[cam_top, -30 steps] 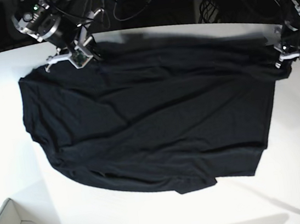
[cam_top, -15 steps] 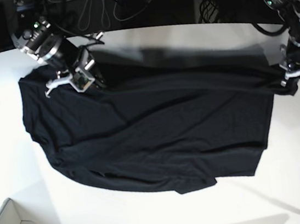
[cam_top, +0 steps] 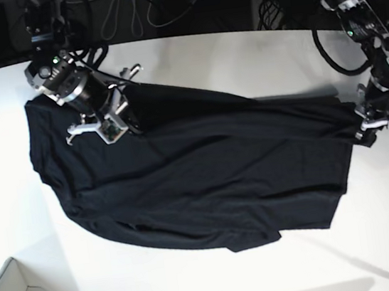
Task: Layout the t-shirt on the table in an organized manner, then fold the t-shirt properly
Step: 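Lift the collar edge with both grippers and drag it toward the robot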
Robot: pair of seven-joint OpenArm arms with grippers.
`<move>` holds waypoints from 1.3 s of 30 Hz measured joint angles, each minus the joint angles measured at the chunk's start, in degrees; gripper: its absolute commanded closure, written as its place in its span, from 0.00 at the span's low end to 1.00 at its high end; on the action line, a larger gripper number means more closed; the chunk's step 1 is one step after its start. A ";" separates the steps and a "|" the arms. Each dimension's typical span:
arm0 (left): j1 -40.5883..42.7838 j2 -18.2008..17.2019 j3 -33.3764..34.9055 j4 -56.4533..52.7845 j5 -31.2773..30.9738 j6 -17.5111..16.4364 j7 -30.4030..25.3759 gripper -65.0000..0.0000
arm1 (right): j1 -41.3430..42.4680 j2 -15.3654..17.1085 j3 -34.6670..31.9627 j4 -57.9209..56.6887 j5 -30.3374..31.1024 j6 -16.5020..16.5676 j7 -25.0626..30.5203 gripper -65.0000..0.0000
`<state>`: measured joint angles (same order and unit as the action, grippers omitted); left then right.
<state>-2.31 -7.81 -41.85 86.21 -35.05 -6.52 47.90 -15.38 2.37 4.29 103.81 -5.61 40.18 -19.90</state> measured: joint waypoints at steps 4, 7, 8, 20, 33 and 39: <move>-2.86 0.17 0.04 -0.04 3.13 -0.15 -0.13 1.00 | 0.11 0.02 0.02 -0.87 -0.02 0.00 -0.02 1.00; -3.28 0.00 2.47 -0.11 4.61 -0.15 -0.50 1.00 | 0.61 0.00 0.02 -1.70 0.04 0.00 0.26 1.00; -3.32 -0.11 3.52 -0.17 4.63 -0.15 -0.52 1.00 | 1.05 0.00 0.02 -2.23 0.00 0.00 0.11 1.00; -6.64 -1.70 5.92 -9.29 4.42 -0.15 -0.83 1.00 | 2.21 0.37 0.15 -2.95 0.00 0.00 -0.13 1.00; -8.28 -3.17 6.14 -10.51 3.98 -0.17 -0.76 0.48 | 4.52 0.92 2.14 0.74 0.02 0.00 -11.78 0.51; -5.31 -2.84 3.61 -5.03 3.54 -0.61 -0.76 0.46 | 1.90 -2.25 9.05 6.84 0.04 0.02 -11.65 0.47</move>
<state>-7.62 -10.66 -38.24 81.19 -31.51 -7.14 47.13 -13.47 0.12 13.34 110.65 -5.56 40.21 -31.55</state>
